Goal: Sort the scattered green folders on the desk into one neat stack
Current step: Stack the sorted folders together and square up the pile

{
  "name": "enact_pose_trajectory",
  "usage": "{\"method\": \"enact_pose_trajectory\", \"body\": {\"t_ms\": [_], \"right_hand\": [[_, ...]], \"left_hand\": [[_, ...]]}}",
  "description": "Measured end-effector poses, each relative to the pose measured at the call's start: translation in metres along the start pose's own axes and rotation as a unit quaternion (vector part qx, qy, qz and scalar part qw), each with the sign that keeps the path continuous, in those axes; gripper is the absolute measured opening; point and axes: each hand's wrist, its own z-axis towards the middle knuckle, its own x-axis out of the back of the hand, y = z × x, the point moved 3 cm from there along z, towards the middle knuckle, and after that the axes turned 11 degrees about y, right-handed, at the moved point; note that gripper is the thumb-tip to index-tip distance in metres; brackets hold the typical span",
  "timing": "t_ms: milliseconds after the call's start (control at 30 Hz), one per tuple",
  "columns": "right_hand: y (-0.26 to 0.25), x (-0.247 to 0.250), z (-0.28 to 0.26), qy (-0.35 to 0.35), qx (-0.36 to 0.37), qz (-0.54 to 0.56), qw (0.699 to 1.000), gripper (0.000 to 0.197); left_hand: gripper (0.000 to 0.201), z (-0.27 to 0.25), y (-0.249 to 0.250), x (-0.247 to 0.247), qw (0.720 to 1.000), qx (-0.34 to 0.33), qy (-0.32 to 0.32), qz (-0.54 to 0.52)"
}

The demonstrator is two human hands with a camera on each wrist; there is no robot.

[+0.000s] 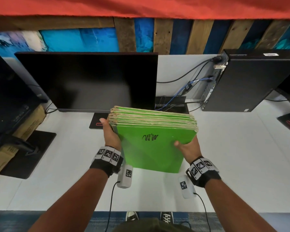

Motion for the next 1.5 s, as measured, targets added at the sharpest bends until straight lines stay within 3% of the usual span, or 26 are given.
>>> {"method": "enact_pose_trajectory", "body": {"t_ms": [133,300,533,667,733,800,867,1033,1133,1266,1433,1500], "right_hand": [[-0.001,-0.005,0.003,0.023,-0.003,0.045,0.999,0.114],[0.008,-0.006,0.003,0.036,-0.031,0.058,0.997,0.102],[0.009,-0.013,0.002,0.068,-0.047,0.081,0.993,0.099],[0.01,-0.01,0.004,0.082,-0.058,0.108,0.989,0.073],[0.007,-0.005,0.01,0.097,-0.058,0.11,0.987,0.059],[0.003,0.009,0.02,0.117,-0.065,0.105,0.985,0.039],[0.0,0.03,0.034,0.13,-0.071,0.072,0.986,0.035],[0.012,0.108,0.066,0.14,-0.11,-0.051,0.983,0.053],[0.032,0.162,0.078,0.163,-0.158,-0.115,0.967,0.071],[0.062,0.222,0.094,0.172,-0.228,-0.215,0.934,0.084],[0.093,0.278,0.11,0.173,-0.259,-0.312,0.898,0.096],[0.099,0.294,0.115,0.157,-0.268,-0.311,0.898,0.094]], "left_hand": [[0.061,0.002,-0.013,0.006,1.0,0.008,-0.026,0.013],[0.06,0.004,-0.014,0.003,1.0,-0.006,0.003,0.012],[0.051,0.001,-0.028,0.01,0.997,-0.047,0.047,0.046],[0.053,0.002,-0.031,0.005,0.996,-0.051,0.05,0.06],[0.053,-0.002,-0.026,-0.007,0.992,-0.09,0.046,0.079],[0.066,-0.006,-0.026,-0.024,0.985,-0.133,0.02,0.108],[0.082,-0.011,-0.037,-0.045,0.978,-0.146,-0.02,0.149],[0.056,-0.035,-0.096,-0.098,0.963,-0.068,-0.11,0.237],[0.063,-0.056,-0.133,-0.136,0.953,-0.008,-0.126,0.275],[0.088,-0.084,-0.174,-0.182,0.935,0.118,-0.114,0.313],[0.081,-0.109,-0.213,-0.221,0.908,0.185,-0.11,0.36],[0.081,-0.118,-0.223,-0.231,0.9,0.187,-0.111,0.377]]}}
